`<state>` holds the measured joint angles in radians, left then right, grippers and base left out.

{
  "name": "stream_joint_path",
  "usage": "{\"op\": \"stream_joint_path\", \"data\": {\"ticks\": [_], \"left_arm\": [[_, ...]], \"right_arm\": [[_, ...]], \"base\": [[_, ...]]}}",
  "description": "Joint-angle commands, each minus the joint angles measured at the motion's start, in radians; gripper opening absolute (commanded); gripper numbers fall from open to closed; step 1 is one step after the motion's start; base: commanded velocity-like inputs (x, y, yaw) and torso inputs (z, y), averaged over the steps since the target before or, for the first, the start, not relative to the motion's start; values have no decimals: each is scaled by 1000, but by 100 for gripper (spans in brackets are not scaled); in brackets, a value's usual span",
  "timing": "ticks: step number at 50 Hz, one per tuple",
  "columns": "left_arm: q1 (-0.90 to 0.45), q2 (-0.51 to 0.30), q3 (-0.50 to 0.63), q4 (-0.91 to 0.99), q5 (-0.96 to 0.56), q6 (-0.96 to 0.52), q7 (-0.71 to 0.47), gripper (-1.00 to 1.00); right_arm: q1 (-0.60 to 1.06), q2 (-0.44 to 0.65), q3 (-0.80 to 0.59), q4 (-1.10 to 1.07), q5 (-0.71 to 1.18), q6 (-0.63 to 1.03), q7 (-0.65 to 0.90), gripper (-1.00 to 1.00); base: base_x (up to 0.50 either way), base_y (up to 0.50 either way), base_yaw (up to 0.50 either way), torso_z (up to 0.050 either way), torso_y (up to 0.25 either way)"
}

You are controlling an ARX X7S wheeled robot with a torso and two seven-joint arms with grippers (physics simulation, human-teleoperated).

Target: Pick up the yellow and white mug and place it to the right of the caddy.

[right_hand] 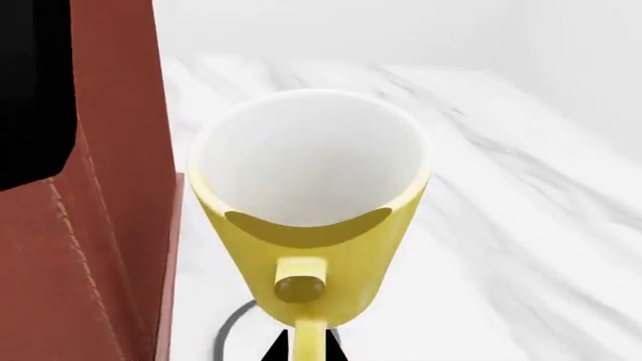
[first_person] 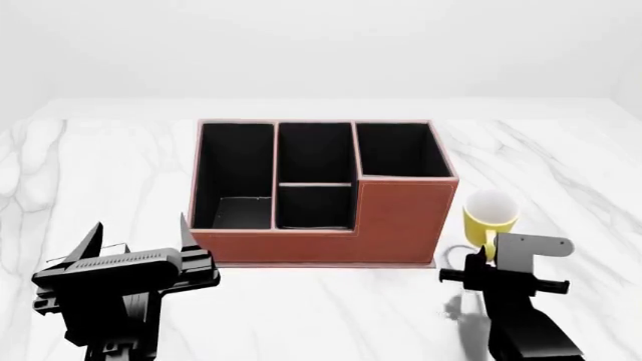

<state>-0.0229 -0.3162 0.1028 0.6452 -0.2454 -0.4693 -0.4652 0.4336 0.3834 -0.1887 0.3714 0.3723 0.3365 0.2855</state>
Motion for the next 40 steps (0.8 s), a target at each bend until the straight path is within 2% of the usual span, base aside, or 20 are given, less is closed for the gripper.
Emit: {"op": "stream_joint_path", "data": {"ticks": [1,11,40], "left_arm": [[0,-4,2,-2,-3,3,-3,100],[0,-6,4,-1,-6,4,-6,100],[1,-14,5,5,-17,6,-16,100]], "right_arm": [[77,-29,-12,196,-37,-75,-60,-100],[104,-44,-13,308,-41,-125,-85,-100],[117,-50,-19,367,-37,-111,-95,-100]], "base": [[0,0,0,0,0],[0,0,0,0,1],[0,0,0,0,1]]}}
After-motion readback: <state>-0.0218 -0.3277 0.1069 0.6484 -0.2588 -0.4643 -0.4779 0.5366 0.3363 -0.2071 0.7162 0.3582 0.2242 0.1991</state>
